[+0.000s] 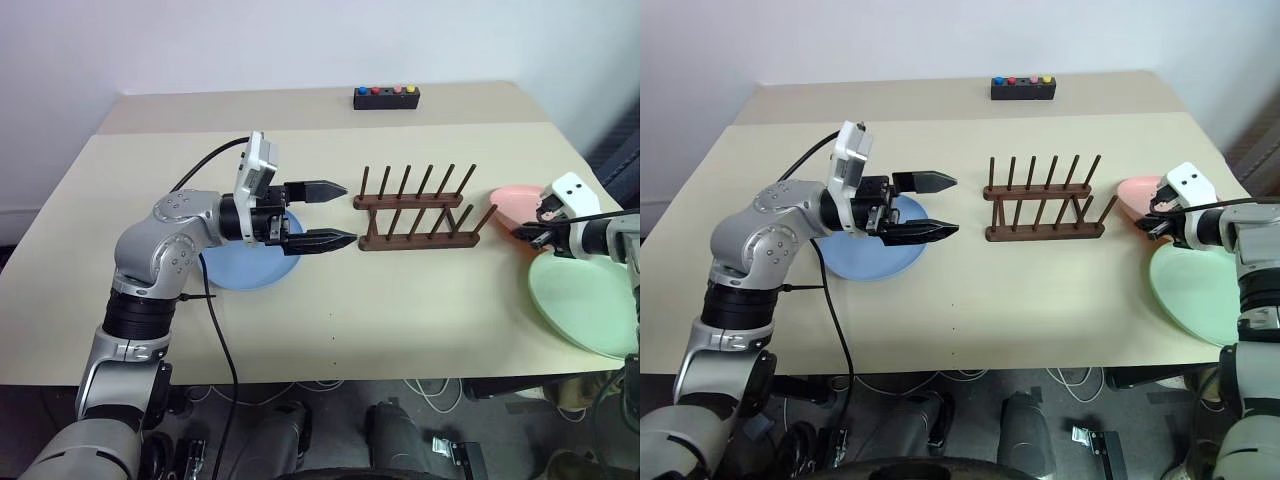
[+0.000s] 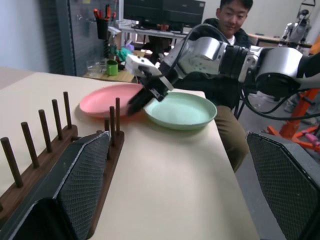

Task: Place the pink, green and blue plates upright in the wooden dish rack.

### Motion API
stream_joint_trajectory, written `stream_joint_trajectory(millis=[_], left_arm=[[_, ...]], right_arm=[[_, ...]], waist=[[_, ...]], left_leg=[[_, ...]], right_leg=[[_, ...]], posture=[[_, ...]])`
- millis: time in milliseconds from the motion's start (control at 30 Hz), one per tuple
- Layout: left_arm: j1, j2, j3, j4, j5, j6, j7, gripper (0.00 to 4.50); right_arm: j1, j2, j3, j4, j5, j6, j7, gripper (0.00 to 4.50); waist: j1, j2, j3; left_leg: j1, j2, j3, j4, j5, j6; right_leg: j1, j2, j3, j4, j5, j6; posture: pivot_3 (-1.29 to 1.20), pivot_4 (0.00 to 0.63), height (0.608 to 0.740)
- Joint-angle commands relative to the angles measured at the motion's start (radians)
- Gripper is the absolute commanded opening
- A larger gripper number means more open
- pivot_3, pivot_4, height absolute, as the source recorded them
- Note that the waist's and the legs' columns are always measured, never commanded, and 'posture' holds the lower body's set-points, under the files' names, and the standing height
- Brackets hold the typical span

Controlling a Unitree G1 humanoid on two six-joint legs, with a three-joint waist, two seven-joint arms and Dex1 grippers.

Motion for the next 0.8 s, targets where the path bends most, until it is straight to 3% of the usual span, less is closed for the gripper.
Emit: stream_joint_trajectory(millis=[33,500,700,800], left_arm=[[-0.002,-0.005,0.015,-0.019,-0.002,-0.03,0.016,4.5],[-0.034,-0.043,0.011,0.046,0.038,-0.093,0.069,4.5],[-0.036,-0.048,0.017,0.052,0.034,-0.09,0.074,4.5],[-0.035,-0.048,0.021,0.052,0.031,-0.086,0.077,4.5]], right_arm=[[0.019,-0.007,-0.019,-0.025,0.004,0.018,0.007,0.05],[-0.017,-0.04,-0.148,-0.15,0.049,0.037,-0.093,0.05],[-0.113,-0.006,-0.27,-0.143,0.149,0.039,-0.152,0.05],[-0.207,0.036,-0.402,-0.129,0.285,0.081,-0.18,0.05]], waist=[[0.002,0.0,0.0],[0.002,0.001,0.0],[-0.002,0.002,0.002],[-0.001,0.002,0.002]], left_leg=[[0.0,0.0,0.0,0.0,0.0,0.0],[0.0,0.0,0.0,0.0,0.0,0.0],[0.0,0.0,0.0,0.0,0.0,0.0],[0.0,0.0,0.0,-0.001,0.0,0.0]], right_leg=[[0.0,0.0,0.0,0.0,0.0,0.0],[0.0,0.0,0.0,0.0,0.0,0.0],[-0.001,0.0,0.0,0.0,0.0,0.0],[-0.001,0.0,0.0,0.0,0.0,0.0]], posture=[[0.0,0.15,0.74],[0.0,0.15,0.74],[0.0,0.15,0.74],[0.0,0.15,0.74]])
